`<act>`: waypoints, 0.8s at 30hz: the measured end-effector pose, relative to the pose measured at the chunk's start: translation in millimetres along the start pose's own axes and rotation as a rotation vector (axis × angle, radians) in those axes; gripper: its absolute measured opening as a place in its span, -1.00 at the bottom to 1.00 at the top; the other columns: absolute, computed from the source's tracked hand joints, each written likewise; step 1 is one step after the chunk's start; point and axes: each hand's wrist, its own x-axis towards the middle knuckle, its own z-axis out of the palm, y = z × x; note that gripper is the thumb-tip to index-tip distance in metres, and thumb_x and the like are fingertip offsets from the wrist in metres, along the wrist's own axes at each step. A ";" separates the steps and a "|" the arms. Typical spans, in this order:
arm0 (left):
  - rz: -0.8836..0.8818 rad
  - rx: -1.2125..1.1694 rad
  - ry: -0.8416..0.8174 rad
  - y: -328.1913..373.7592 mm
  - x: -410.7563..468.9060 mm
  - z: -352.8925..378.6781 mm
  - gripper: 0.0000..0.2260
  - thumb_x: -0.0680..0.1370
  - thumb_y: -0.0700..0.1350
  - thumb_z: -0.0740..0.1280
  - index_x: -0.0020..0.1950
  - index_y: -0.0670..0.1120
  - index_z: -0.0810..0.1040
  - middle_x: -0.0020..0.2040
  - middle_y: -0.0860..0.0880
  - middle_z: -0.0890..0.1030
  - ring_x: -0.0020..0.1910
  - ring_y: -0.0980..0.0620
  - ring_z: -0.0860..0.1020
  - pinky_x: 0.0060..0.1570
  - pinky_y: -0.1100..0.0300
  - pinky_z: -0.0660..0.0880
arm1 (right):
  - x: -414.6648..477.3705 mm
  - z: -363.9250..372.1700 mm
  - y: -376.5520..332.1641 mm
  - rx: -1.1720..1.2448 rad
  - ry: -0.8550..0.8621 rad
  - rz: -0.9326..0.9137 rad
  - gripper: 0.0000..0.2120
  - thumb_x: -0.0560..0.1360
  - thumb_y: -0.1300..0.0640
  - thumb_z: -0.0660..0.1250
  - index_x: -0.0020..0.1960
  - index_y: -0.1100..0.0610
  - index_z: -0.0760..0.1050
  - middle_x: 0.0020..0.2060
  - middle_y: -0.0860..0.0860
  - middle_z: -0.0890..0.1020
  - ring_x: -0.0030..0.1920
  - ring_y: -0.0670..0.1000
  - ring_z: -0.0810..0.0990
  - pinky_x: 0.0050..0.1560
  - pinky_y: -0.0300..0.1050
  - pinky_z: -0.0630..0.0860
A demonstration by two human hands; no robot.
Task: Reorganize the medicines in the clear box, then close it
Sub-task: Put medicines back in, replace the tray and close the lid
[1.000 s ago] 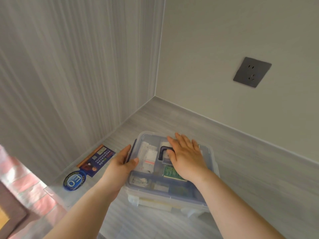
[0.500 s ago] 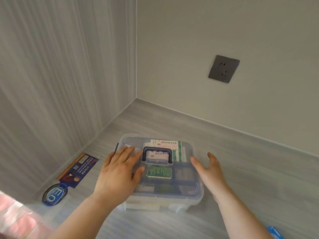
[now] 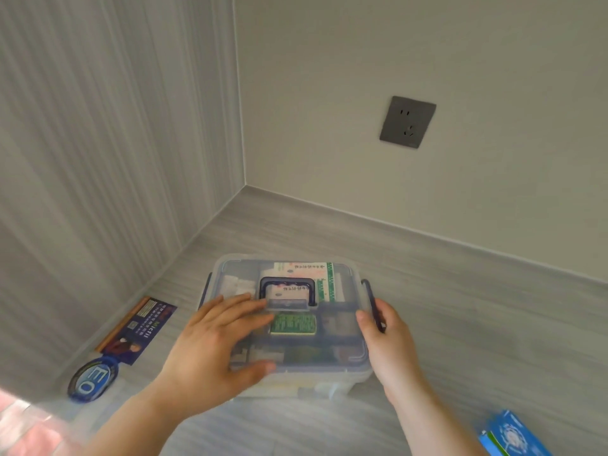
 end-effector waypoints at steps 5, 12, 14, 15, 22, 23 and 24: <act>0.085 0.193 -0.044 -2.6 3.6 3.0 -0.43 0.10 0.26 0.47 0.01 0.01 0.61 0.06 -0.03 0.66 0.06 -0.11 0.60 0.20 0.16 0.18 | 18.6 12.1 -8.2 -0.050 0.005 -0.110 -0.70 0.50 0.24 0.18 0.22 0.17 0.43 -0.02 -0.03 0.51 0.01 0.00 0.48 -0.02 -0.28 0.32; -0.051 0.265 0.043 -2.7 26.4 12.7 -0.51 0.18 0.24 0.35 -0.03 -0.03 0.62 -0.01 -0.02 0.69 0.00 -0.08 0.63 -0.12 -0.20 0.54 | 78.9 46.2 -35.4 -0.095 -0.065 -0.122 -0.72 0.50 0.23 0.14 0.18 0.17 0.46 0.11 0.15 0.60 0.09 0.14 0.55 0.12 -0.04 0.44; -0.091 0.279 0.058 -5.9 39.1 16.8 -0.50 0.15 0.22 0.48 -0.05 -0.05 0.63 -0.03 -0.04 0.69 -0.01 -0.09 0.63 -0.11 -0.21 0.54 | 99.0 58.2 -45.5 -0.140 -0.072 -0.148 -0.73 0.50 0.23 0.15 0.17 0.18 0.46 0.13 0.19 0.59 0.12 0.17 0.53 0.12 -0.05 0.43; -0.118 0.278 0.066 -8.1 46.3 19.8 -0.50 0.13 0.18 0.52 -0.04 -0.06 0.62 -0.02 -0.05 0.69 0.00 -0.11 0.63 -0.08 -0.21 0.53 | 107.5 64.7 -49.8 -0.164 -0.043 -0.150 -0.72 0.50 0.22 0.15 0.17 0.19 0.45 0.15 0.20 0.57 0.13 0.18 0.52 0.12 -0.08 0.41; -0.377 0.184 0.118 -27.4 112.9 47.5 -0.49 0.47 0.18 0.17 0.36 0.02 0.21 0.43 0.03 0.26 0.45 -0.02 0.10 0.42 -0.07 -0.03 | 132.2 117.8 -62.8 -0.121 0.013 -0.210 -0.53 0.48 0.26 0.18 0.36 0.24 0.17 0.45 0.19 0.09 0.44 0.13 0.09 0.31 -0.23 0.05; -0.397 0.164 0.141 -30.3 123.4 49.0 -0.50 0.47 0.17 0.18 0.35 0.02 0.23 0.42 0.03 0.28 0.44 -0.03 0.10 0.41 -0.08 -0.03 | 137.5 121.3 -63.3 -0.134 -0.023 -0.228 -0.52 0.49 0.23 0.18 0.37 0.23 0.16 0.47 0.18 0.03 0.46 0.11 0.03 0.32 -0.25 0.01; -0.411 0.140 0.162 -33.4 133.6 49.7 -0.52 0.47 0.15 0.19 0.34 0.01 0.25 0.41 0.03 0.31 0.43 -0.04 0.12 0.40 -0.08 -0.02 | 144.5 123.1 -64.0 -0.146 -0.062 -0.251 -0.52 0.50 0.21 0.19 0.37 0.24 0.15 0.47 0.17 0.01 0.47 0.10 0.02 0.33 -0.26 -0.01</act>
